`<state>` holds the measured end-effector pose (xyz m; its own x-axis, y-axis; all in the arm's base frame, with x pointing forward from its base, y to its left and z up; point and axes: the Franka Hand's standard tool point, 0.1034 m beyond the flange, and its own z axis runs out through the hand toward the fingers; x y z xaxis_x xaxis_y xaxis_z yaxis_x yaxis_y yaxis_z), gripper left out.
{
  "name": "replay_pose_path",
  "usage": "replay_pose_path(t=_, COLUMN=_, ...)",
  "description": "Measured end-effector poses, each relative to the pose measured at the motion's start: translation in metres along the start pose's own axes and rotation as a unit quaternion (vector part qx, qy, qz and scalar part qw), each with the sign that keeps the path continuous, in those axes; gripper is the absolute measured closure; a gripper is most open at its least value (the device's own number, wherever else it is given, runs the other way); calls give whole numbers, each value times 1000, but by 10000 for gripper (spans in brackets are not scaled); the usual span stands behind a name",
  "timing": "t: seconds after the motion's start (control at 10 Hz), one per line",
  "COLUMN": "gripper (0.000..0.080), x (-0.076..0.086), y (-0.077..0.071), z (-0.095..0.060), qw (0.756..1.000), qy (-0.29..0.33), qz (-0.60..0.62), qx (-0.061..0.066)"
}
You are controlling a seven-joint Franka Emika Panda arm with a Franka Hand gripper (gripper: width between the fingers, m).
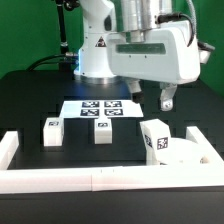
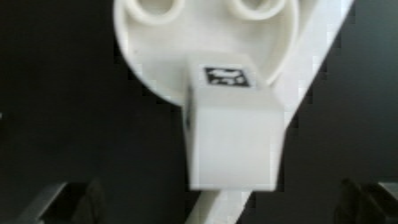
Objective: Assemble stool
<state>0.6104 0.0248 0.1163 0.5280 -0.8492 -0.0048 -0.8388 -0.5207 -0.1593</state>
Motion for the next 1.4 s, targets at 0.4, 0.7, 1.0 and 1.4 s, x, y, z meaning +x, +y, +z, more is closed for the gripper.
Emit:
replay_pose_path(t=0.4, gripper=150, x=19, y=26, z=-4, qw=978, qy=21, qz=-208, qx=4)
replay_pose_path(t=0.7, gripper=150, x=19, y=27, z=-2, qw=959, qy=20, qz=-284, qx=-1)
replay_pose_path(t=1.0, gripper=150, x=21, y=51, z=20, qw=908, qy=2, qz=-418, qx=-37)
replay_pose_path(t=1.4, gripper=150, x=18, y=61, z=24, qw=875, qy=-10, qz=-481, qx=-49)
